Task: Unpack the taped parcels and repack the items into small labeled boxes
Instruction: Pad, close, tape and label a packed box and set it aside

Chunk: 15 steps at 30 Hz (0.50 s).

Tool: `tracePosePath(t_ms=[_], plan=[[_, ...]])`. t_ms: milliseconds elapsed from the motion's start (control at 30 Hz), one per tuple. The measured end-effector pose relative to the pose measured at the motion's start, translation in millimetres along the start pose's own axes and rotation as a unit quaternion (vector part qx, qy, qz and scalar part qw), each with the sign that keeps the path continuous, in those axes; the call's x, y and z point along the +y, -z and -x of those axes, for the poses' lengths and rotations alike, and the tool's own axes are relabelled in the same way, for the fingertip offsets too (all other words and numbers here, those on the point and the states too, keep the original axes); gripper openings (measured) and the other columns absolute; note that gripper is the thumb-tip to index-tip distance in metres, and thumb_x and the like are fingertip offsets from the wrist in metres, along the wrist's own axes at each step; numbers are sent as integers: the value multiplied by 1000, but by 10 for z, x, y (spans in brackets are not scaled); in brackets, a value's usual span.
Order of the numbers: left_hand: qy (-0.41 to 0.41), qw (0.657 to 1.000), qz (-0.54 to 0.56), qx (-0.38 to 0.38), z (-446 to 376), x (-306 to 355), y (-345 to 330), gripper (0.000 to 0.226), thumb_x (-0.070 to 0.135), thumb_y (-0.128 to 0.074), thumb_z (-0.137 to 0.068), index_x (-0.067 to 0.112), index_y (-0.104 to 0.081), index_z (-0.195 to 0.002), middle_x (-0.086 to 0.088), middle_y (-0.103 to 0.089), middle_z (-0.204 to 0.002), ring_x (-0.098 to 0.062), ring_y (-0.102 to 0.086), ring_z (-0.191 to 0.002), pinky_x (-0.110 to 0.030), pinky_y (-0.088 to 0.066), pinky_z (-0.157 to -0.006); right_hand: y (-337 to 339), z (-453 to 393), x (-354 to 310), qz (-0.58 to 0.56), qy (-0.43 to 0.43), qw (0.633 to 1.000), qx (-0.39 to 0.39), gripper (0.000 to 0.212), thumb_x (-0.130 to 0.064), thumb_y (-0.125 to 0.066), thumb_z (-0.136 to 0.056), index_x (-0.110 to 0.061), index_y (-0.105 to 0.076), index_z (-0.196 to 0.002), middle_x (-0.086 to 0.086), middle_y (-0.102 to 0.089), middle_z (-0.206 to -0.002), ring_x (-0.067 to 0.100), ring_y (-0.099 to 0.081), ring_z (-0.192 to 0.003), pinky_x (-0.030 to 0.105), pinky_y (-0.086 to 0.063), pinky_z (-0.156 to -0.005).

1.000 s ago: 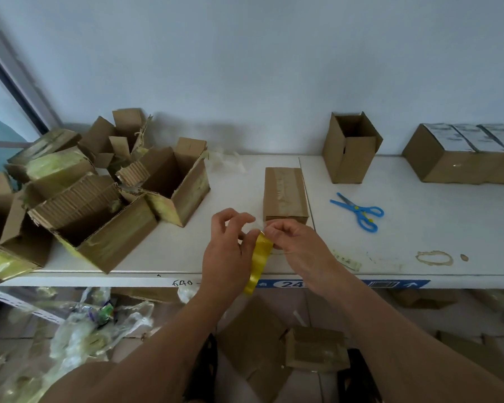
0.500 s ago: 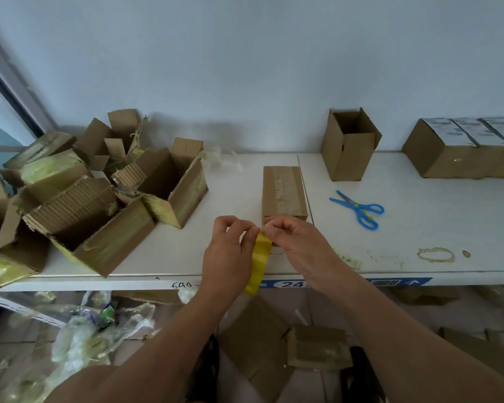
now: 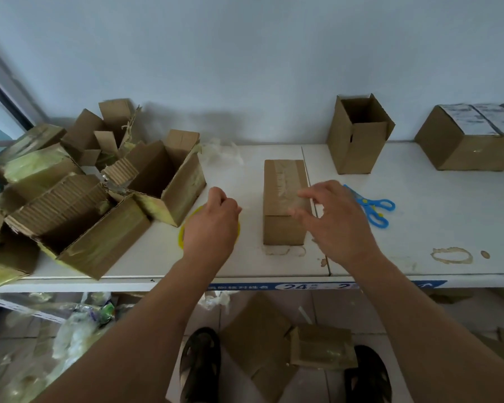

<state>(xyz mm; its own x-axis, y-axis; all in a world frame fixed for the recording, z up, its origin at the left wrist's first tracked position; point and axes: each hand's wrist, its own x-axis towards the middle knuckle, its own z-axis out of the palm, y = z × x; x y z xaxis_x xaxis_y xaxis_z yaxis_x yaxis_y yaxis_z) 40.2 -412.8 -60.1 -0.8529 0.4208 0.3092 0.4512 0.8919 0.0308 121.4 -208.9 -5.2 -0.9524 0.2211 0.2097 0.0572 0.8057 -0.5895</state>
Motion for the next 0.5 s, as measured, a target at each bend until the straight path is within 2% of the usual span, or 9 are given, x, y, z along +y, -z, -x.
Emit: tracePosePath(t_ms=[33, 67, 133, 200, 267, 333, 400, 433, 500], plan=[[-14, 998, -40, -40, -25, -36, -59, 41, 14, -22, -95, 10, -63, -98, -6, -52, -101, -26, -59, -85, -32, -46, -52, 16, -32, 49, 11, 0, 1000, -13, 36, -43, -66, -88, -29, -61, -121, -12, -47, -126, 11, -42, -121, 23, -33, -92], [-13, 996, -57, -63, -47, -40, -92, 35, 10, -27, -94, 11, -62, -95, -7, -51, -101, -26, -58, -85, -32, -45, -52, 31, -53, 88, 16, -6, 999, -34, 43, -44, -67, -86, -30, -58, -126, -11, -41, -138, 12, -33, -130, 25, -30, -97], [20, 993, -80, -86, -93, 33, -98, 18, 12, -45, -97, 14, -63, -95, -6, -52, -102, -26, -58, -80, -32, -42, -51, 57, -94, 145, 13, -24, 996, -81, 60, -49, -68, -85, -34, -46, -139, -12, -24, -154, 12, -16, -142, 35, -27, -110], [56, 995, -67, -56, -166, 124, -105, 21, 23, -45, -100, 15, -65, -105, -7, -56, -106, -26, -57, -89, -36, -47, -61, 51, -137, 195, -5, -40, 993, -109, 74, -53, -67, -83, -37, -32, -147, -13, -11, -160, 12, -8, -147, 41, -23, -116], [77, 996, 43, 21, -304, 215, -31, 28, 23, -45, -100, 14, -65, -118, -10, -57, -115, -31, -55, -103, -42, -50, -80, 15, -172, 235, -14, -51, 990, -131, 87, -57, -67, -81, -39, -18, -151, -14, -5, -162, 13, -6, -149, 42, -21, -117], [103, 970, 212, 56, -536, 305, 48, 32, 23, -45, -101, 15, -60, -129, -8, -53, -131, -29, -49, -119, -40, -42, -96, -35, -209, 254, -19, -59, 986, -152, 100, -61, -68, -78, -36, -6, -153, -12, -5, -162, 13, -8, -149, 41, -20, -118], [123, 928, 352, 3, -821, 419, 78, 40, 35, -45, -102, 20, -52, -138, -3, -44, -145, -24, -39, -134, -36, -34, -108, -94, -245, 258, -20, -68, 985, -157, 111, -64, -71, -73, -33, -1, -153, -10, -12, -161, 14, -18, -146, 39, -24, -116], [128, 914, 383, -33, -946, 472, 75, 48, 45, -45, -101, 23, -47, -143, -2, -38, -150, -23, -33, -140, -38, -30, -113, -130, -260, 262, -21, -70, 985, -156, 114, -65, -72, -70, -33, -1, -153, -9, -18, -159, 14, -25, -144, 38, -27, -114], [124, 908, 382, -116, -1119, 552, 33, 64, 59, -45, -96, 25, -36, -149, -2, -28, -157, -23, -28, -143, -42, -29, -115, -219, -289, 289, -34, -71, 986, -148, 116, -71, -72, -64, -34, -7, -152, -9, -34, -150, 13, -40, -134, 38, -37, -110]])
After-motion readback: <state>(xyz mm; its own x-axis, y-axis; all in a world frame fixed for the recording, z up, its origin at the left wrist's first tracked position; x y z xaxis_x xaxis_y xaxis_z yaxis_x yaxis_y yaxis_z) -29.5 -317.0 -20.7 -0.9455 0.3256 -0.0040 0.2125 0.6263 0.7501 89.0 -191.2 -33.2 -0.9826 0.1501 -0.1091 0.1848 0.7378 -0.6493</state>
